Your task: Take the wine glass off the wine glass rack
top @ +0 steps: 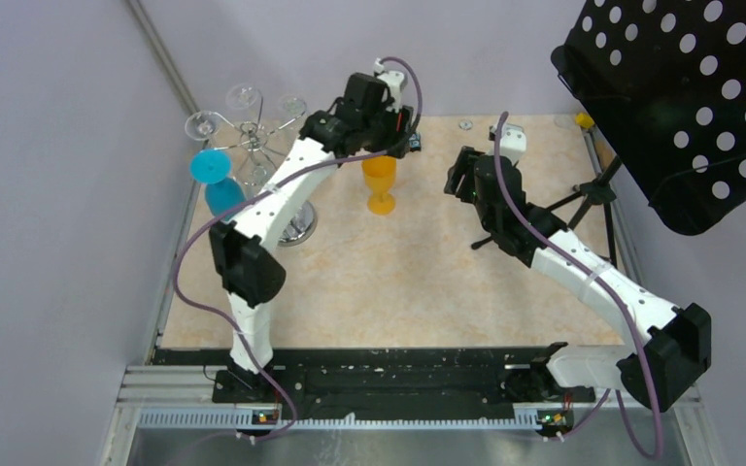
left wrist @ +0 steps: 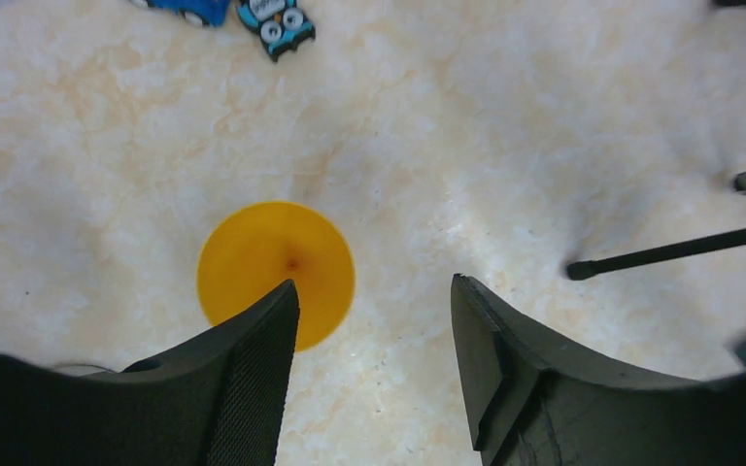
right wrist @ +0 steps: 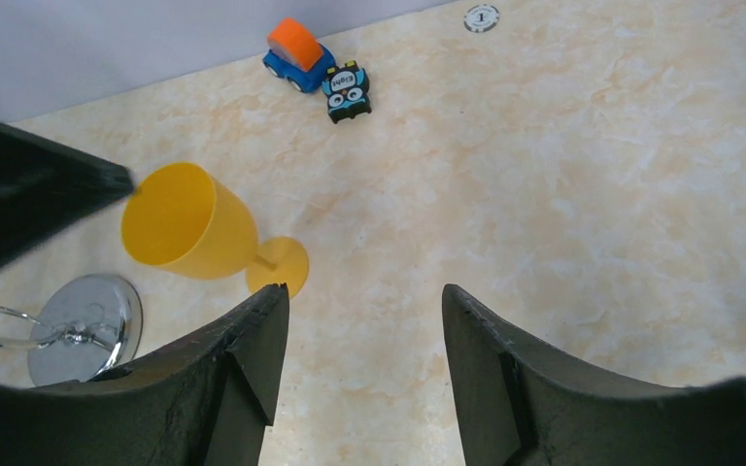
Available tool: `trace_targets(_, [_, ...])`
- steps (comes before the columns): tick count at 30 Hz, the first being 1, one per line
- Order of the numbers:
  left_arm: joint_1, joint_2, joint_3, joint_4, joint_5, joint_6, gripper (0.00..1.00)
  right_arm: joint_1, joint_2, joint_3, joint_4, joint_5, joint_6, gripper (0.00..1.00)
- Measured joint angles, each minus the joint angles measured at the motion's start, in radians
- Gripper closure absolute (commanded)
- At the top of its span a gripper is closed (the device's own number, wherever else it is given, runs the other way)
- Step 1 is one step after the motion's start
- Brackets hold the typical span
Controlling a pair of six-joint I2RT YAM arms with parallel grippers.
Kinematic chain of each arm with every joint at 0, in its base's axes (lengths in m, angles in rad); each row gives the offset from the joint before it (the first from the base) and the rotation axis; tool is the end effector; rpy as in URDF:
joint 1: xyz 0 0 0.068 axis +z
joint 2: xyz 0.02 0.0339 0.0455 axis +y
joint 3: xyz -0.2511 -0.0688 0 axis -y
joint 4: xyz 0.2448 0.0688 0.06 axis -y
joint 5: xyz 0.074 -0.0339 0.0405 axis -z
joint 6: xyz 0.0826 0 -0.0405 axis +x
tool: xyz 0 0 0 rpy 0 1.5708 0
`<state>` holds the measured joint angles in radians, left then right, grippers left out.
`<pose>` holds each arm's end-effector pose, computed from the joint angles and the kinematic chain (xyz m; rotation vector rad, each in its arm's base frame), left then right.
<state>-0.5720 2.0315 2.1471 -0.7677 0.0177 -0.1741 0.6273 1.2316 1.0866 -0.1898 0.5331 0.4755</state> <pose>0.4132 -0.2677 0.3312 0.4558 2.2105 -0.4255 0.2873 0.1564 0.3266 0.2156 1.8530 0.2561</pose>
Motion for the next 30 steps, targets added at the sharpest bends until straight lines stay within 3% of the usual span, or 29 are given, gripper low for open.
trace_targets(4, [0.005, -0.153, 0.000, 0.006, 0.020, -0.002, 0.30, 0.000, 0.000, 0.000, -0.001, -0.003, 0.013, 0.35])
trace_targets(6, [0.008, -0.227, 0.000, 0.008, 0.018, -0.002, 0.21, 0.000, 0.000, 0.000, -0.002, -0.013, 0.017, 0.29])
trace_targets(12, [0.040, -0.443, -0.017, 0.012, -0.059, -0.015, 0.12, 0.000, 0.001, 0.014, -0.008, -0.097, -0.020, 0.08])
trace_targets(17, [0.109, -0.605, -0.101, 0.018, -0.154, -0.068, 0.10, 0.000, 0.000, 0.030, -0.001, -0.162, -0.060, 0.08])
trace_targets(23, [0.277, -0.805, -0.294, 0.027, -0.214, -0.223, 0.10, 0.000, -0.030, 0.032, -0.032, -0.248, -0.084, 0.09])
trace_targets(30, [0.393, -0.888, -0.329, 0.000, -0.227, -0.316, 0.12, 0.000, -0.105, 0.017, -0.047, -0.270, -0.082, 0.10])
